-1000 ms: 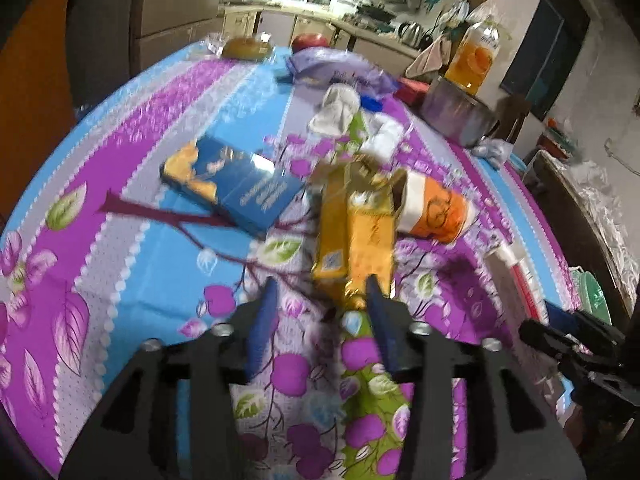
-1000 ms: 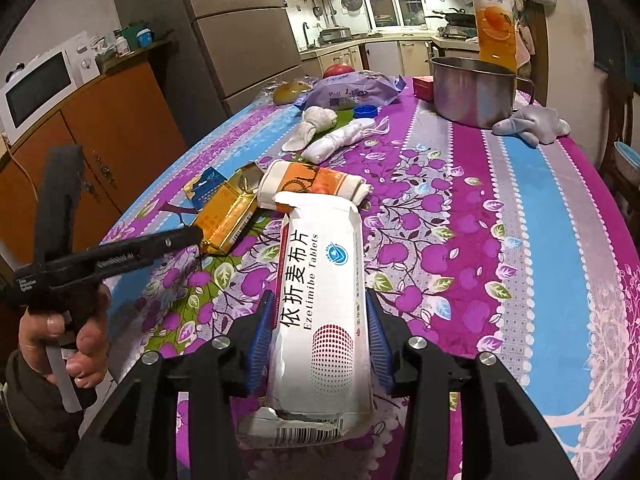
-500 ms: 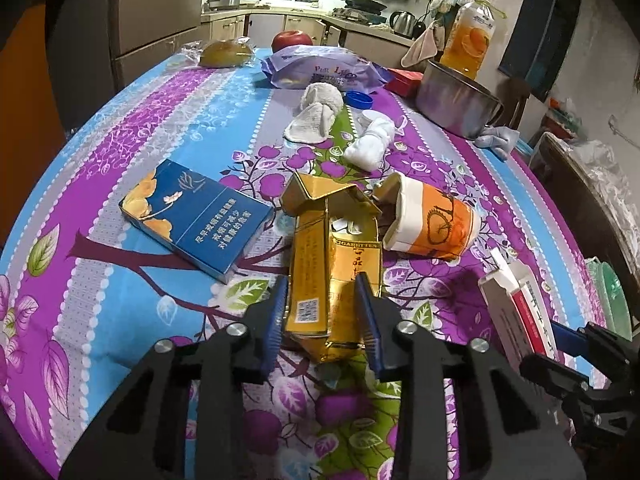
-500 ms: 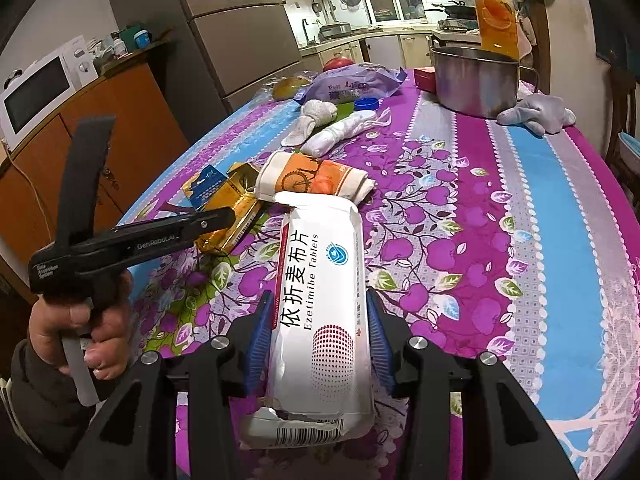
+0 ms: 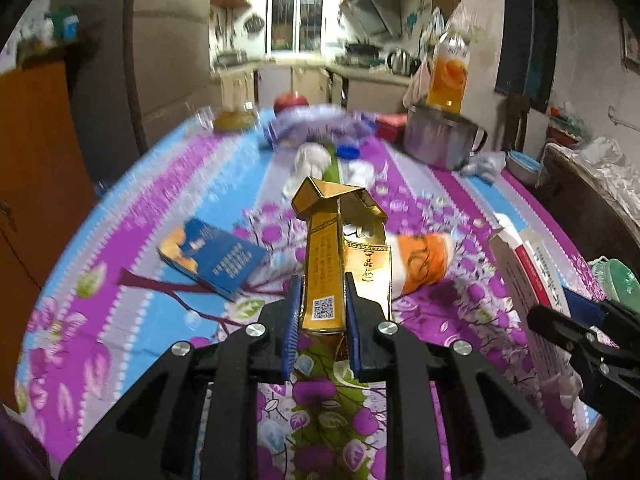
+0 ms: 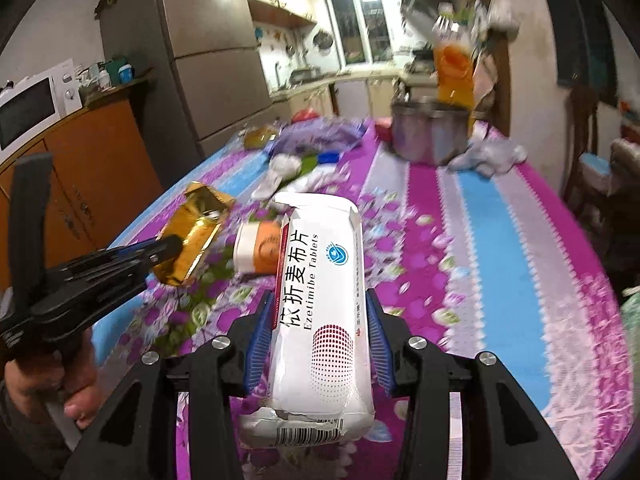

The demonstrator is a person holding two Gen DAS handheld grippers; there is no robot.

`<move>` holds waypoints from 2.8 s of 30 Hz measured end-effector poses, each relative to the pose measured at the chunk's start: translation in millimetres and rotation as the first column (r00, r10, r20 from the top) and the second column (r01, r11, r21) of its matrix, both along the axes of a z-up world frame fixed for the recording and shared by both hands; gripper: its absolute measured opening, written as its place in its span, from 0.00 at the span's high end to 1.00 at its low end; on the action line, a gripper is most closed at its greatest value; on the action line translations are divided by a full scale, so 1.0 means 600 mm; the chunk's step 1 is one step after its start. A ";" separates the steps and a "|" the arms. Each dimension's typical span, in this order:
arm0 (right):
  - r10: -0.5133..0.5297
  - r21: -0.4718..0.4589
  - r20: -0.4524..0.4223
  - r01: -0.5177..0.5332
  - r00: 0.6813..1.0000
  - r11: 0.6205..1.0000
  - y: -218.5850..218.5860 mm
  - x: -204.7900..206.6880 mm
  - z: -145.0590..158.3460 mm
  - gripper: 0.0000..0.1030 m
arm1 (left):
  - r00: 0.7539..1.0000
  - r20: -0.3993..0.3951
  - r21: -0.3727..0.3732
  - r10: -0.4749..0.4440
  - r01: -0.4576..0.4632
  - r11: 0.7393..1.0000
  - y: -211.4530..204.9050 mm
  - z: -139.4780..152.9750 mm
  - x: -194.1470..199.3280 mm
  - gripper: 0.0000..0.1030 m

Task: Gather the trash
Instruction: 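Lift and carry the gold carton and white box over the green bin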

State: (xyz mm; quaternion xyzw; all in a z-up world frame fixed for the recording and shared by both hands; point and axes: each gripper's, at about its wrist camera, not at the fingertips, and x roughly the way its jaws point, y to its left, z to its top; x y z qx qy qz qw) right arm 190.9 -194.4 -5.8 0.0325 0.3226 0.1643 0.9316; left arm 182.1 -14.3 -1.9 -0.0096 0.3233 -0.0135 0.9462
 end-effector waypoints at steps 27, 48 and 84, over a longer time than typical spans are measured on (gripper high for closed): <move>-0.171 -0.074 0.239 0.194 0.956 0.978 -0.068 -0.116 0.101 0.56 | 0.979 0.192 0.057 -0.067 0.057 0.997 -0.110 0.079 -0.073 0.82; -0.441 -0.082 0.282 0.480 0.852 0.873 -0.333 -0.211 0.151 0.56 | 0.916 0.227 0.037 -0.331 0.331 0.943 -0.347 0.119 -0.068 0.82; -0.605 -0.142 -0.262 0.590 0.752 0.795 -0.747 -0.164 0.034 0.56 | 0.772 -0.119 0.027 -0.625 0.632 0.775 -0.712 0.030 -0.022 0.82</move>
